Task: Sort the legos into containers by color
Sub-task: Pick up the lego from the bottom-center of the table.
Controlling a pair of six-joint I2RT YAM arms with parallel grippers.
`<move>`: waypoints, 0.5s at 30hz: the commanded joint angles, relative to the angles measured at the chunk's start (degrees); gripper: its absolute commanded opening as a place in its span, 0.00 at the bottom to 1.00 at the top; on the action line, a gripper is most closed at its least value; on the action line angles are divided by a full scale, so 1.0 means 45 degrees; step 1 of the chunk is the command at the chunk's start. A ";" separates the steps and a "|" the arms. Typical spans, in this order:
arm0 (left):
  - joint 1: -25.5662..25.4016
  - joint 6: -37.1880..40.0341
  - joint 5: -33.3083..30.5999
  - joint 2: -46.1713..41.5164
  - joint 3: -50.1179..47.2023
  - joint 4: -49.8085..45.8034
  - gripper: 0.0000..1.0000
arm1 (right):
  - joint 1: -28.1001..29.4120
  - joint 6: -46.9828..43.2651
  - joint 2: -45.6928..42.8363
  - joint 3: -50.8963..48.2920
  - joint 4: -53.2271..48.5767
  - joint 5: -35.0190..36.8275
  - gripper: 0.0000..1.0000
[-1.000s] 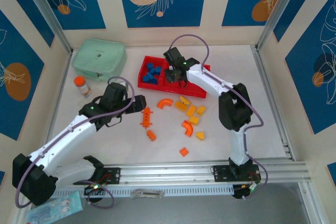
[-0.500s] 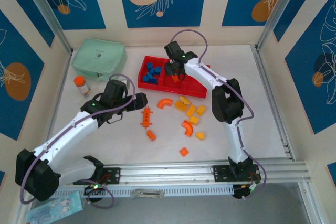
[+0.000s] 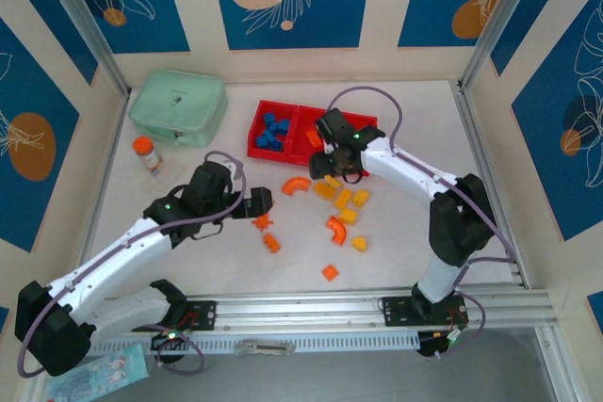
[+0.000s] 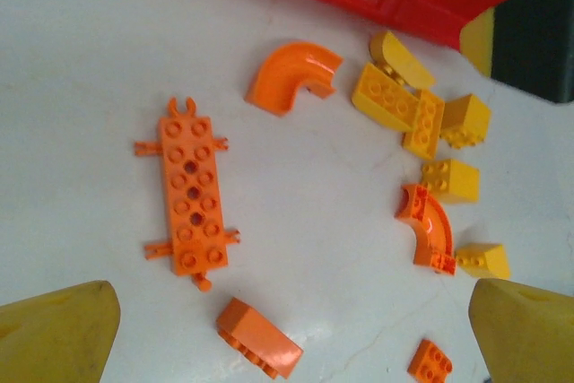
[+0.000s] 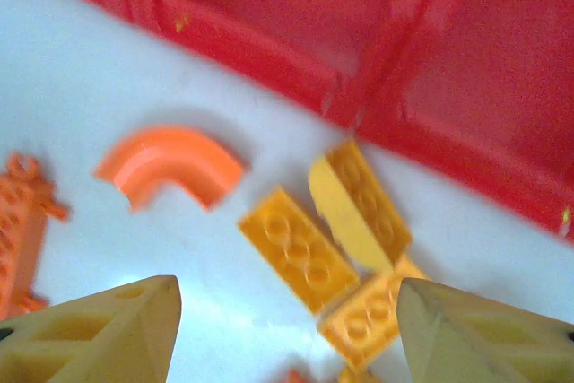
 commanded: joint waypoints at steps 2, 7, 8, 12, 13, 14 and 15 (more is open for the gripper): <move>-0.0876 -0.0742 -0.0556 -0.0464 -0.0469 -0.0015 0.99 | 0.0557 0.0736 -0.1101 -0.1395 -0.0805 -0.0221 0.67; -0.1689 -0.1568 -0.1071 -0.0746 -0.1038 0.0415 0.99 | 0.1181 0.0705 -0.1678 -0.2837 -0.0594 -0.0879 0.67; -0.1803 -0.1754 -0.1110 -0.0820 -0.1173 0.0572 0.99 | 0.1322 0.0718 -0.1635 -0.3037 -0.0535 -0.0841 0.67; -0.2098 -0.2207 -0.1401 -0.1038 -0.1444 0.0655 0.99 | 0.1826 0.1233 -0.1330 -0.3415 -0.0940 -0.0602 0.66; -0.2147 -0.2274 -0.1458 -0.1062 -0.1462 0.0598 0.99 | 0.1943 0.1503 -0.1323 -0.3513 -0.0972 -0.0592 0.66; -0.2194 -0.2340 -0.1540 -0.1094 -0.1500 0.0563 0.99 | 0.2111 0.1896 -0.1313 -0.3631 -0.1030 -0.0519 0.66; -0.2253 -0.2413 -0.1576 -0.1117 -0.1547 0.0587 0.99 | 0.2274 0.2247 -0.1258 -0.3743 -0.1052 -0.0439 0.66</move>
